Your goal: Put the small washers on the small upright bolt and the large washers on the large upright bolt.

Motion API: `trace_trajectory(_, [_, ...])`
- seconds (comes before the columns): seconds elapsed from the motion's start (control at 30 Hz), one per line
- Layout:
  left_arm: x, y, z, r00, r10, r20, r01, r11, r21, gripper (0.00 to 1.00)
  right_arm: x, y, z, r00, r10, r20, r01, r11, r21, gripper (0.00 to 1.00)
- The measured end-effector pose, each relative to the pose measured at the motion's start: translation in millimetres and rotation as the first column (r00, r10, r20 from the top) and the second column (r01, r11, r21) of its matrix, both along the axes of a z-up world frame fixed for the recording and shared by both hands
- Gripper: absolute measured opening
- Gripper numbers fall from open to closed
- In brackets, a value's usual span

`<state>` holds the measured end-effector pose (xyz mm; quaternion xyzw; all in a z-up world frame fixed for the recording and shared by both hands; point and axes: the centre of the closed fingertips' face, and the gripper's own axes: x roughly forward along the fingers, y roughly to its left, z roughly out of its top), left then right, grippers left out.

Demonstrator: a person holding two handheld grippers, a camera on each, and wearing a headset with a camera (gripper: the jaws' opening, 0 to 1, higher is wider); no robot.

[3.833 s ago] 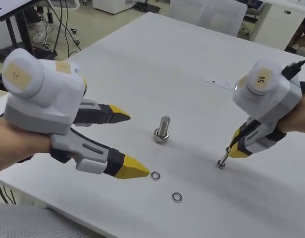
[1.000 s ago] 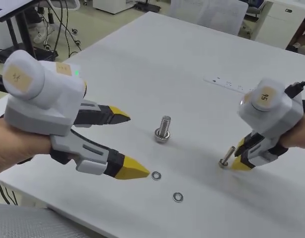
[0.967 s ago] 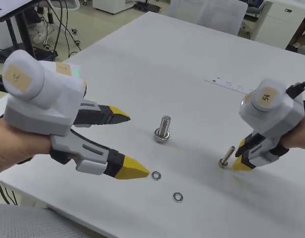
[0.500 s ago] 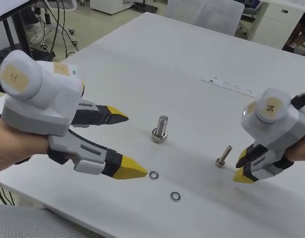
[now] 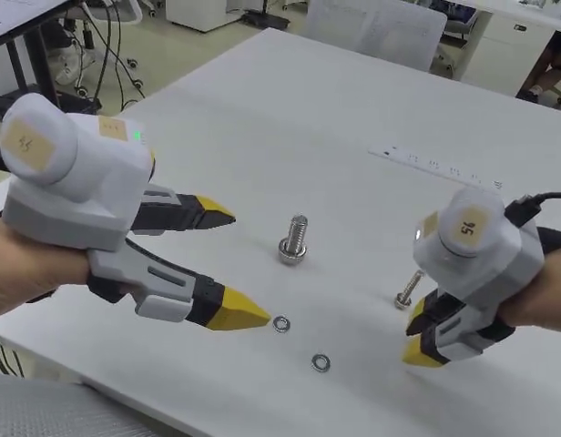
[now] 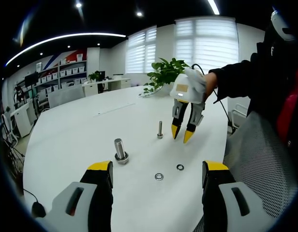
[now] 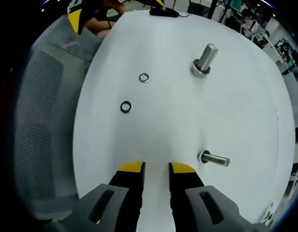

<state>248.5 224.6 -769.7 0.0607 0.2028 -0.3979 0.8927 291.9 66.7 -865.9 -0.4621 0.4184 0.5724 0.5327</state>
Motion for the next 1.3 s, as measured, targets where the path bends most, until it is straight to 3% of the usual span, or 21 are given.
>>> trace_trajectory(0.2, [-2.1,0.3,1.0,1.0,0.001,0.002,-0.001,1.0,0.001,0.75,-19.7,18.0,-1.4,0.998,0.055,-0.033,-0.055,0.998,0.011,0.21])
trace_trajectory(0.67, [-5.0,1.4,0.8,1.0,0.005,0.001,-0.005,1.0,0.003,0.75,-38.0,55.7,-4.4,0.988,0.147,-0.04,-0.146,0.989,0.029,0.21])
trace_trajectory(1.3, [-7.8,2.8,-0.1,1.0,0.008,-0.002,-0.008,1.0,-0.002,0.74,-50.3,72.6,-14.0,0.977,0.209,-0.044,-0.208,0.978,0.016,0.2])
